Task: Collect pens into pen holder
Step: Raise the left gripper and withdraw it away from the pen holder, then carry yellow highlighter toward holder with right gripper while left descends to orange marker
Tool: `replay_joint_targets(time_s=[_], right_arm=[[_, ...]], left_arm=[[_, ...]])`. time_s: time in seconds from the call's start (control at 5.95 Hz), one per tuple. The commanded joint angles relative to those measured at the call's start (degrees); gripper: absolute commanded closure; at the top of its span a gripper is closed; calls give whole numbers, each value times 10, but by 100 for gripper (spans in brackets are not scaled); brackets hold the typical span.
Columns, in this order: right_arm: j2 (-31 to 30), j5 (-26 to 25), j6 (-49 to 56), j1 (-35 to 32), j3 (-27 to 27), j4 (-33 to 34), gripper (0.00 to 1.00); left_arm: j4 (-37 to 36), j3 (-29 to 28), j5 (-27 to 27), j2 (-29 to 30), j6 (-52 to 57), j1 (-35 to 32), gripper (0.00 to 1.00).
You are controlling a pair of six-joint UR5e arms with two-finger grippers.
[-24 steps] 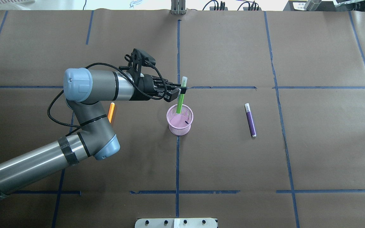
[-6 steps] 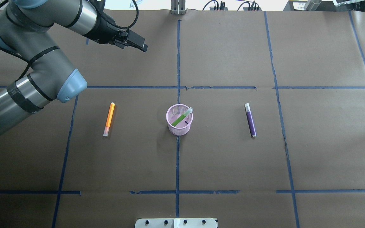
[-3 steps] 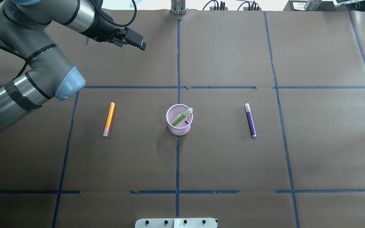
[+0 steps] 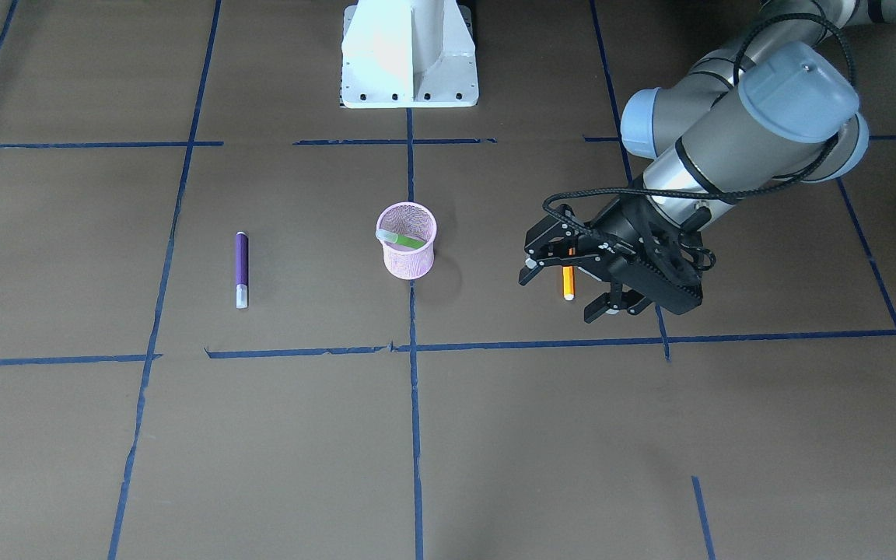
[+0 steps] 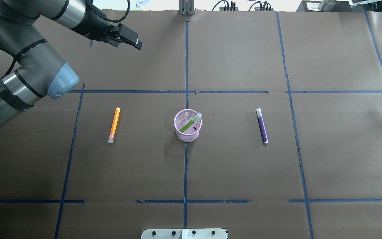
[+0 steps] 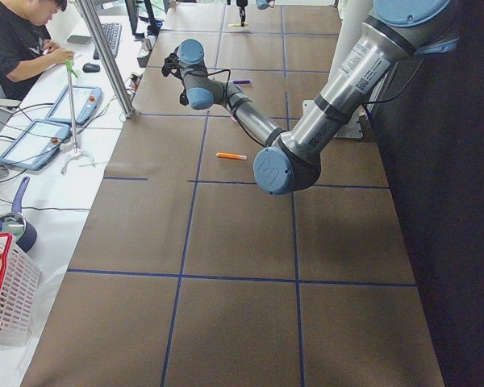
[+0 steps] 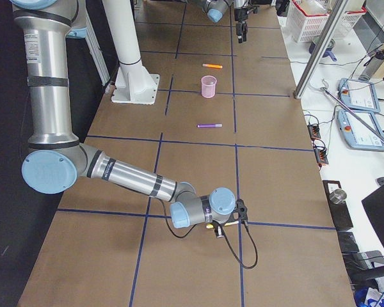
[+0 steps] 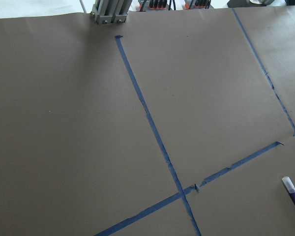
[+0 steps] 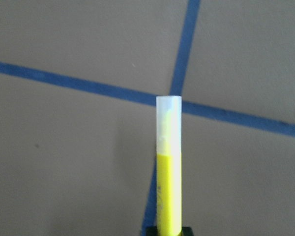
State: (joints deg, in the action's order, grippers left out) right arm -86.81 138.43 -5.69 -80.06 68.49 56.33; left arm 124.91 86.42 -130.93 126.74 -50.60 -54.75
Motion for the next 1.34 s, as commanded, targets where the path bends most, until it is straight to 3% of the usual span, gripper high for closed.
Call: replay_joint_targets(time_s=[0.0, 0.34, 0.5, 0.67, 1.01, 1.18], right_arm=[[39, 18, -32, -5, 76, 71, 100], [73, 18, -74, -4, 207, 202, 100], [115, 18, -110, 11, 239, 237, 100], [159, 11, -215, 63, 255, 237, 100], [249, -11, -379, 133, 291, 235, 100], [275, -59, -434, 176, 316, 235, 100]], left_arm=[[-107, 9, -3, -25, 89, 0, 0], [-363, 100, 3, -29, 213, 6, 0], [-386, 116, 8, -39, 214, 33, 0], [-386, 116, 53, -49, 214, 73, 0], [-387, 99, 63, -51, 214, 120, 0], [-381, 83, 62, -51, 215, 121, 0]])
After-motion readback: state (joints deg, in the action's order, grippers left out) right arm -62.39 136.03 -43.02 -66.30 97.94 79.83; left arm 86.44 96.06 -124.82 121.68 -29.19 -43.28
